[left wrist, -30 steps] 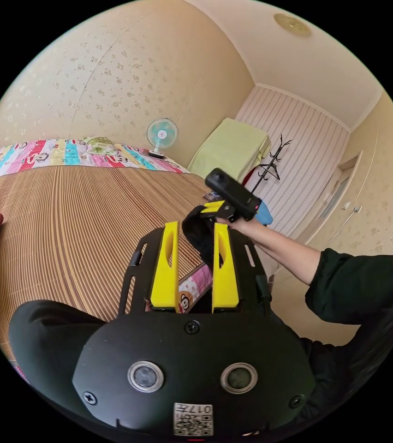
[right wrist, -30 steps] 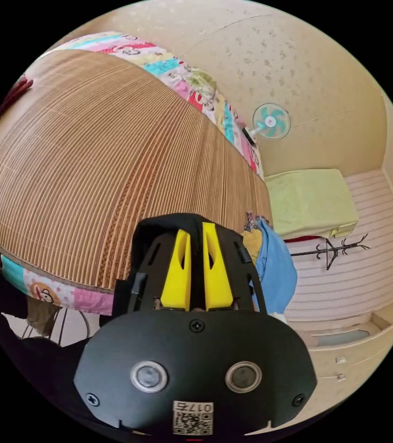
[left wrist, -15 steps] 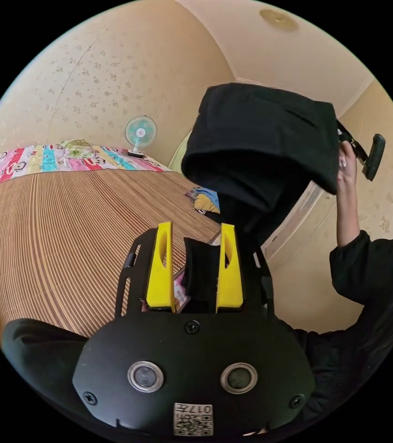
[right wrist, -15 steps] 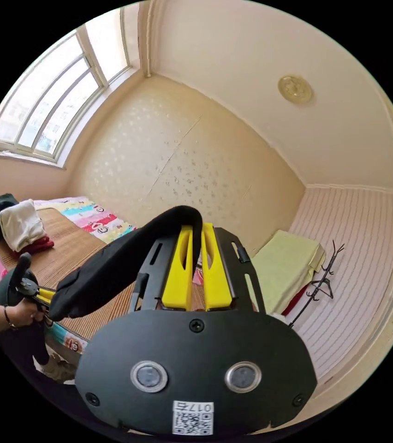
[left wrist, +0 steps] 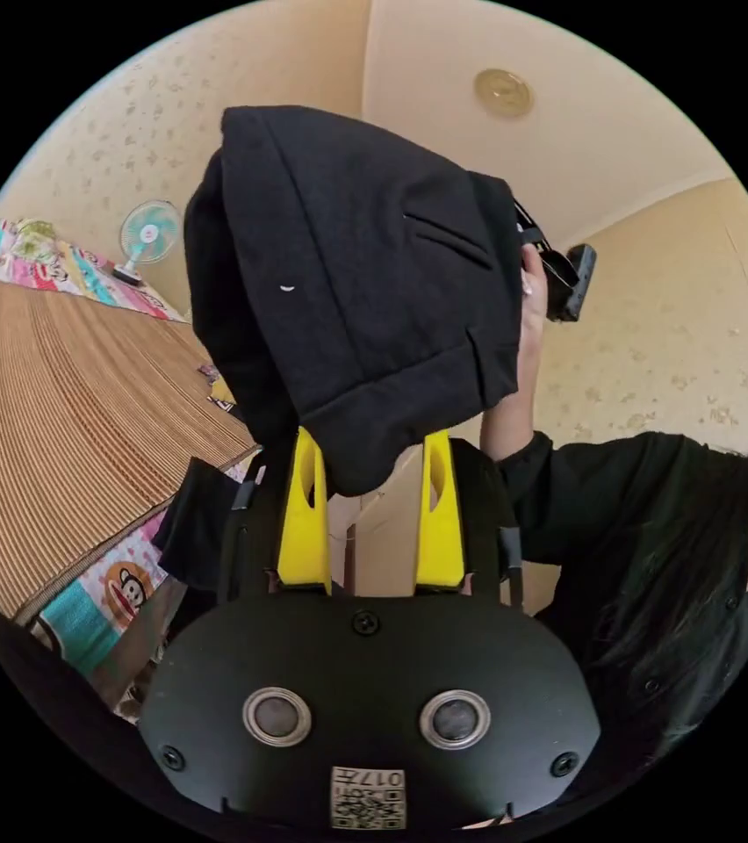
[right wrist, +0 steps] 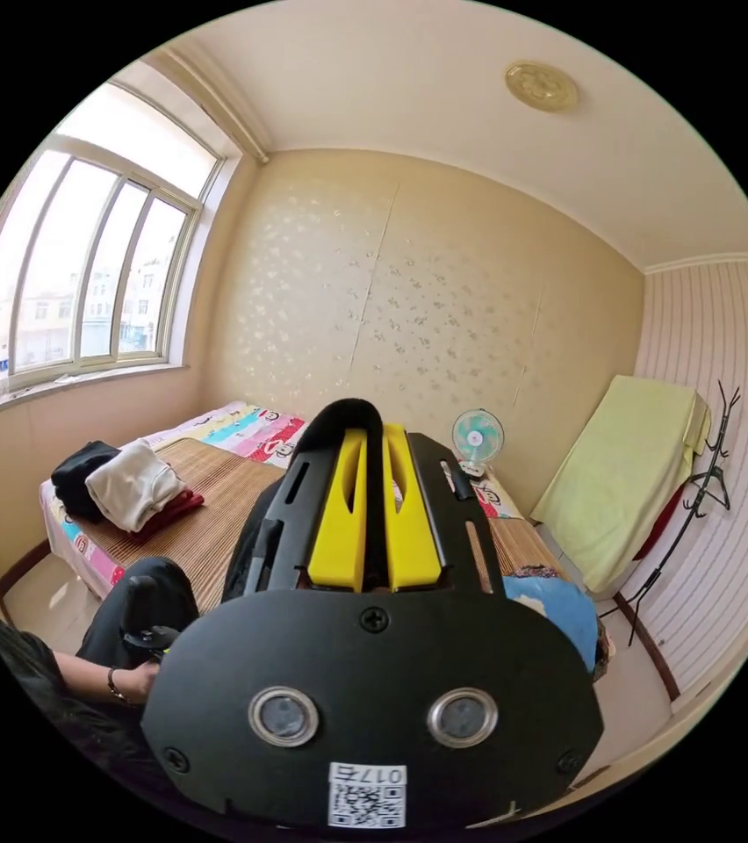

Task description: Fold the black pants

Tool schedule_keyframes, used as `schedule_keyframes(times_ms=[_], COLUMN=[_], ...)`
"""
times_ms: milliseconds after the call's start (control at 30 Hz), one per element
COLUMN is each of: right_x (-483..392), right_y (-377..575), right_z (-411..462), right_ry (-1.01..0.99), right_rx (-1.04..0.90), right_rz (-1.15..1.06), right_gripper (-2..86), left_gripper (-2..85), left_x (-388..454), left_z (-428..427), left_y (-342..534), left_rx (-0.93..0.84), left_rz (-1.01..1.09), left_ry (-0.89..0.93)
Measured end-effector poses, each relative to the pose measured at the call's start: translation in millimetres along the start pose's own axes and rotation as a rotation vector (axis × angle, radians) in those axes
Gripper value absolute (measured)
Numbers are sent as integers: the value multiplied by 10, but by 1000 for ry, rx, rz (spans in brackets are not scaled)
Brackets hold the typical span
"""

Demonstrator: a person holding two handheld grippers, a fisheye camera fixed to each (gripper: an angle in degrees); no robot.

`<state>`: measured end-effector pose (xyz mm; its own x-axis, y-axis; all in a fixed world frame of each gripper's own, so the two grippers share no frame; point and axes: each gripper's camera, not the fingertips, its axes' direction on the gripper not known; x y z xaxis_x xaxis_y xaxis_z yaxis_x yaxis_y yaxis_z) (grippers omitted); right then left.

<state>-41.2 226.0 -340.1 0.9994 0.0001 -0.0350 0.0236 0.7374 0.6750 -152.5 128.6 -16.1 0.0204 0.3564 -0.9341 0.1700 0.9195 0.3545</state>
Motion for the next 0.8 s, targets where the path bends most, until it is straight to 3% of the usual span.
schedule_keyframes(times_ms=[67,167,300,400,467,667,800], right_x=[-1,102,301,438,504,480,753], right_y=[70,296,847,1554,2094,2659,2787], right_z=[-168,-258,-207,-180,-115,-125,-272], right_ry=[96,213,201,30,-213,-461,-622], right_rx=[17,-70,-212,-192,-222,-287,-241], right_rz=[-120,-229,-224,-133,-41,81,162], right_gripper=[36,54,57,22,21,81,99], left_gripper=[56,49,49,49,49,48,48], left_x=[42,298,460,410,309,-27,-144], left_z=[-253,-731,-1136,-913,-635,152,299], left_y=[-166,-514,-938,-1086,-1061,-700,-631], left_rx=[63,202,319,267,219,52,44], left_rz=[37,130,204,208,171,72,41], left_ry=[31,20,60,127,135,131,161])
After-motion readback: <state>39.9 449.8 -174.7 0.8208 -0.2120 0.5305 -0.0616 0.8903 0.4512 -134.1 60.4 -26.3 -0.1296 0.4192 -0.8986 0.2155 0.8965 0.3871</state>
